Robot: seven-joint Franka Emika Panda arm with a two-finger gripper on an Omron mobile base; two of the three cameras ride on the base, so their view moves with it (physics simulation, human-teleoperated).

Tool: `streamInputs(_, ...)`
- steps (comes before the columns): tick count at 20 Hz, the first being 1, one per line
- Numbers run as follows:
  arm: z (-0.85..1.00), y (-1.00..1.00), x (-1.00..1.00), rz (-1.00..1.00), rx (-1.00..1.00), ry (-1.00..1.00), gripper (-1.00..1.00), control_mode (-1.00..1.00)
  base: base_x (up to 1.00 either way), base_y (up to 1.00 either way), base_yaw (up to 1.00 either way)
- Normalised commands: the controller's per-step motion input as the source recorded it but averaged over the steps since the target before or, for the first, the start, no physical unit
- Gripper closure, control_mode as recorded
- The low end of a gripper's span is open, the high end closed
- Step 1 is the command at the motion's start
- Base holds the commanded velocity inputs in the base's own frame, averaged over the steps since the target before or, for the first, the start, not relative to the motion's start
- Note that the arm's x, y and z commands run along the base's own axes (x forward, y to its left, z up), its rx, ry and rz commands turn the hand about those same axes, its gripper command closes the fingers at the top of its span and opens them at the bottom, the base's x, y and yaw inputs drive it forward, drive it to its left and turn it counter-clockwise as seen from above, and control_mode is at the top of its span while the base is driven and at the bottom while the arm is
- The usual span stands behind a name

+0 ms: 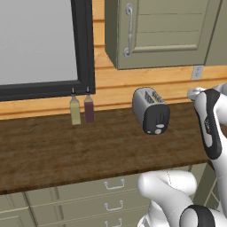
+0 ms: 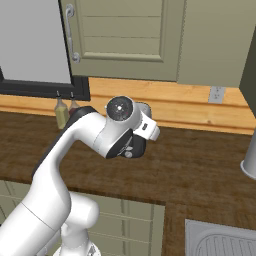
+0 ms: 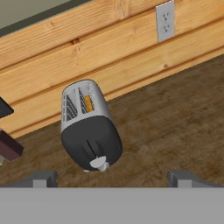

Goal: Start the toaster. Once the lever pops up, take the bread to the plate on the dining counter.

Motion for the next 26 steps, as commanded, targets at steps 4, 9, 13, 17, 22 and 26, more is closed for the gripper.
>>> streamInputs(4,0.0,0.0,0.0,0.0,0.0,0.0,-1.0,-1.0,0.0,0.0,0.0)
streamInputs(9,0.0,0.0,0.0,0.0,0.0,0.0,-1.0,-1.0,0.0,0.0,0.0)
streamInputs(13,0.0,0.0,0.0,0.0,0.0,0.0,-1.0,-1.0,0.0,0.0,0.0)
streamInputs(17,0.0,0.0,0.0,0.0,0.0,0.0,-1.0,-1.0,0.0,0.0,0.0)
streamInputs(22,0.0,0.0,0.0,0.0,0.0,0.0,-1.0,-1.0,0.0,0.0,0.0)
streamInputs(26,0.0,0.0,0.0,0.0,0.0,0.0,-1.0,-1.0,0.0,0.0,0.0)
